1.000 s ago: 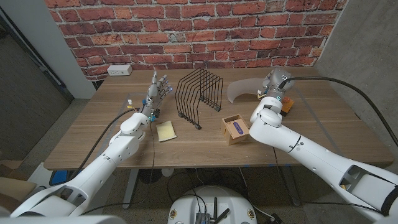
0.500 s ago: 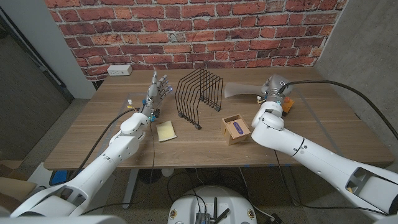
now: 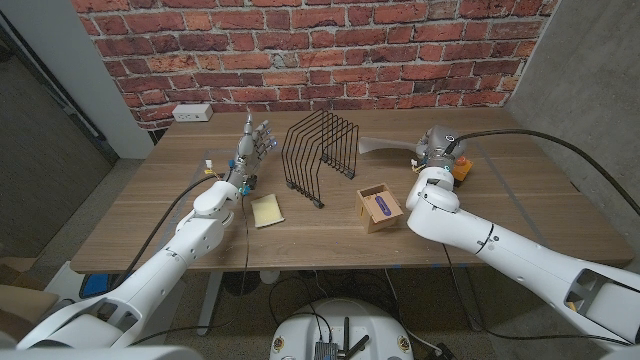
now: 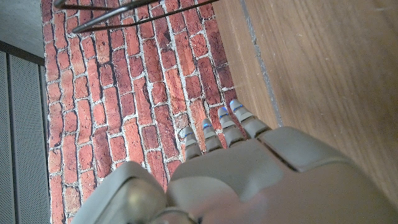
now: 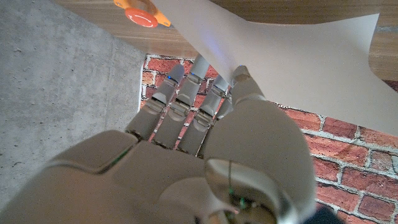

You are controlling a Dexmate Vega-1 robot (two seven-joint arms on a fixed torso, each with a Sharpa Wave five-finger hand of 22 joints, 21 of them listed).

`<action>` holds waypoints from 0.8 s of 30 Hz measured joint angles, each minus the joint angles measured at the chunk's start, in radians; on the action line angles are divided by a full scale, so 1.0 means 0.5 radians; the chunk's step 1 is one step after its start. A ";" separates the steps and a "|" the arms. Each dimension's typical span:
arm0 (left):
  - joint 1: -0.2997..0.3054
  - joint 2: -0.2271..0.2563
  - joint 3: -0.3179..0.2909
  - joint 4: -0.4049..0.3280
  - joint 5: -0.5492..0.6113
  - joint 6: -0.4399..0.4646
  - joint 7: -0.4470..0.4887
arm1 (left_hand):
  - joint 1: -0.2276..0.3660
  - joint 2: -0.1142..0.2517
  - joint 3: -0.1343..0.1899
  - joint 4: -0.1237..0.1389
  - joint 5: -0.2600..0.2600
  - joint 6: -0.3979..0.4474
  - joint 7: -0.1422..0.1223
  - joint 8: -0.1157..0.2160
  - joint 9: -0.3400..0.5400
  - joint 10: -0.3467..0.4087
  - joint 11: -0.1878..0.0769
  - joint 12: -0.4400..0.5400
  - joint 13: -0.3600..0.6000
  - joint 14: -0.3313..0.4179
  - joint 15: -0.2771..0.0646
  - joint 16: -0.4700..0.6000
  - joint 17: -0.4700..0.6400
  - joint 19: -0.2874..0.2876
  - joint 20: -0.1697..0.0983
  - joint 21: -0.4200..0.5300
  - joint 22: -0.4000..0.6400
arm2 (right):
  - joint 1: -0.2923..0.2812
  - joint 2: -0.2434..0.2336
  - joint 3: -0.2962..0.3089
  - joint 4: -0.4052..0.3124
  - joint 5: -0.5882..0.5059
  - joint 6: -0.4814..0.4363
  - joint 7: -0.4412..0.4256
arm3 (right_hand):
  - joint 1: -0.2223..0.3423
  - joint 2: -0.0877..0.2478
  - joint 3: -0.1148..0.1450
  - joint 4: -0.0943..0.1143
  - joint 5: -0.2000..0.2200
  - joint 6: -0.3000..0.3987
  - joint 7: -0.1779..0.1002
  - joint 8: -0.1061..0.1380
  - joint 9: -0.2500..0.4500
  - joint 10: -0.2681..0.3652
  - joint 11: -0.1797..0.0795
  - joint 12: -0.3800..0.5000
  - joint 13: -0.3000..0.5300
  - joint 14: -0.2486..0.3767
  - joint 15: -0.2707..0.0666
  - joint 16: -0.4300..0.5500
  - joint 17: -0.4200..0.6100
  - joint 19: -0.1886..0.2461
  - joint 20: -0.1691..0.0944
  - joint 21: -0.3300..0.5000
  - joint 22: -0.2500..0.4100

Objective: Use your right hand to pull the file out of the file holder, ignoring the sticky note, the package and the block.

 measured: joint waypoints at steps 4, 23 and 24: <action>0.000 0.000 0.000 -0.001 0.000 0.000 0.000 | 0.000 0.000 0.000 0.000 0.000 0.000 0.000 0.000 0.000 0.000 0.000 0.000 0.000 0.000 0.000 0.000 0.000 0.000 0.000 0.000 0.000 | 0.001 -0.048 -0.027 -0.042 0.007 -0.009 0.025 | 0.000 0.000 0.000 0.000 0.000 0.000 0.000 0.000 0.000 0.000 0.000 0.000 0.000 0.000 0.000 0.000 0.000 0.000 0.000 0.000 0.000; 0.001 0.000 0.000 -0.002 0.000 0.001 0.001 | 0.000 0.000 0.000 0.000 0.000 0.000 0.000 0.000 0.000 0.000 0.000 0.000 0.000 0.000 0.000 0.000 0.000 0.000 0.000 0.000 0.000 | -0.011 -0.247 -0.155 -0.168 0.008 0.003 0.119 | -0.031 -0.006 0.000 0.000 -0.008 0.000 0.000 -0.015 0.000 -0.002 -0.002 0.000 0.000 -0.021 0.008 -0.016 -0.005 0.000 0.000 0.000 0.000; 0.001 0.000 0.000 -0.002 0.000 0.001 0.001 | 0.000 0.000 0.000 0.000 0.000 0.000 0.000 0.000 0.000 0.000 0.000 0.000 0.000 0.000 0.000 0.000 0.000 0.000 0.000 0.000 0.000 | -0.010 -0.258 -0.161 -0.172 0.008 0.003 0.119 | -0.037 0.000 0.000 0.000 -0.008 0.000 0.000 -0.015 0.000 -0.007 -0.008 0.000 0.000 -0.027 0.015 -0.016 -0.005 0.000 0.000 0.000 0.000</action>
